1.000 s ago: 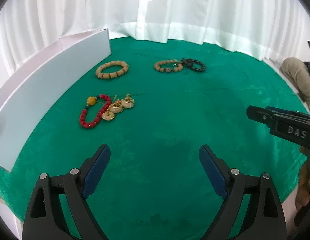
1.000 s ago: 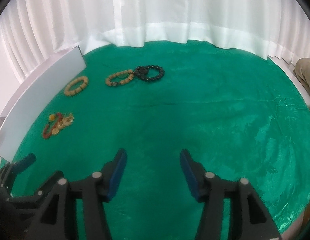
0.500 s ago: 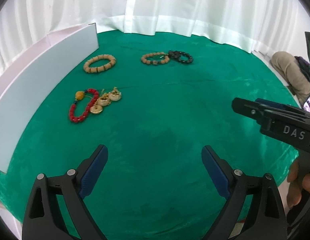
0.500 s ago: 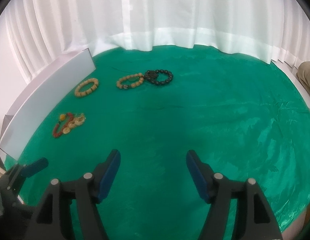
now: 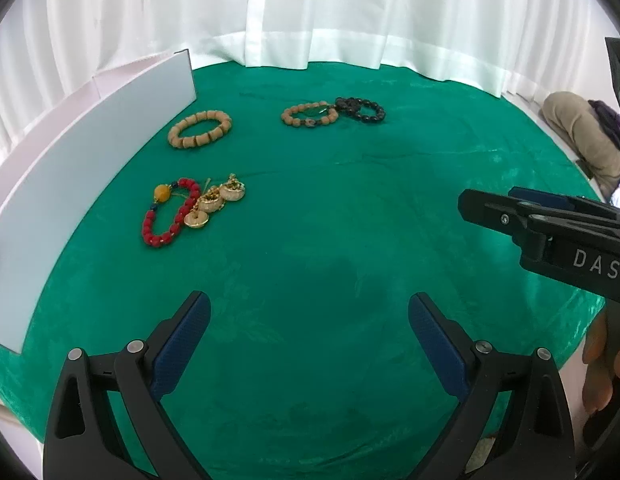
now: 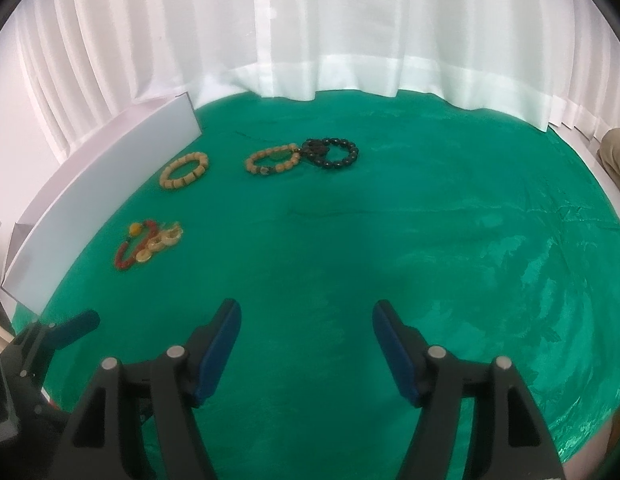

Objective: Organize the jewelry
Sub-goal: 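Withdraw both grippers from the box back over the table, then grasp the red bead bracelet with the left gripper while the right grasps the gold earrings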

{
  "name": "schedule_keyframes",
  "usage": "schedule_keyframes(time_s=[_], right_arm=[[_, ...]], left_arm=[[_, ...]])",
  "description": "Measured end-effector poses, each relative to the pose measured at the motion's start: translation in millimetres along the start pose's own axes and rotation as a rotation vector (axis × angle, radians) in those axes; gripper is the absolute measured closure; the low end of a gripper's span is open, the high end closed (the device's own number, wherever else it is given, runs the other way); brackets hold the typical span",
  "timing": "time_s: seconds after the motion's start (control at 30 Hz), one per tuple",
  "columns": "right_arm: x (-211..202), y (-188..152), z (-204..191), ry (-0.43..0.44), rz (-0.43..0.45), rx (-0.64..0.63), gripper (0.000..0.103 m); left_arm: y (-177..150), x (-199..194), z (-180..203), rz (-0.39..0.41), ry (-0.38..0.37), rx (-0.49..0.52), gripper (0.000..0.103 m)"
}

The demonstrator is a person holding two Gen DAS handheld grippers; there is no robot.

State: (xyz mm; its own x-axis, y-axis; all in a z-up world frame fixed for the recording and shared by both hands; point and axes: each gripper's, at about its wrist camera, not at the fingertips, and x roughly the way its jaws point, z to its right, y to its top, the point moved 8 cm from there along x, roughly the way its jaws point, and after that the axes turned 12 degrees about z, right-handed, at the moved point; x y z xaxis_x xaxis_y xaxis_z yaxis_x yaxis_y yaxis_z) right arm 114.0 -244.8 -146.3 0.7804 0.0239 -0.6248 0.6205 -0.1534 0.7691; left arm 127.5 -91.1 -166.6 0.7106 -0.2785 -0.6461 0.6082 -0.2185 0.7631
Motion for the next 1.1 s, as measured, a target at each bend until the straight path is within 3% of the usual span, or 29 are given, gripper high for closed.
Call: schedule_keyframes(time_s=[0.7, 0.93, 1.1], right_arm=[[2, -6, -8, 0.025, -0.021, -0.016, 0.033], [7, -11, -5, 0.027, -0.036, -0.001, 0.033], [7, -11, -12, 0.048, -0.038, 0.001, 0.033]], left_arm=[[-10, 7, -24, -0.092, -0.029, -0.027, 0.004], [26, 5, -99, -0.075, -0.096, -0.166, 0.004], [55, 31, -147, -0.070, -0.032, -0.243, 0.006]])
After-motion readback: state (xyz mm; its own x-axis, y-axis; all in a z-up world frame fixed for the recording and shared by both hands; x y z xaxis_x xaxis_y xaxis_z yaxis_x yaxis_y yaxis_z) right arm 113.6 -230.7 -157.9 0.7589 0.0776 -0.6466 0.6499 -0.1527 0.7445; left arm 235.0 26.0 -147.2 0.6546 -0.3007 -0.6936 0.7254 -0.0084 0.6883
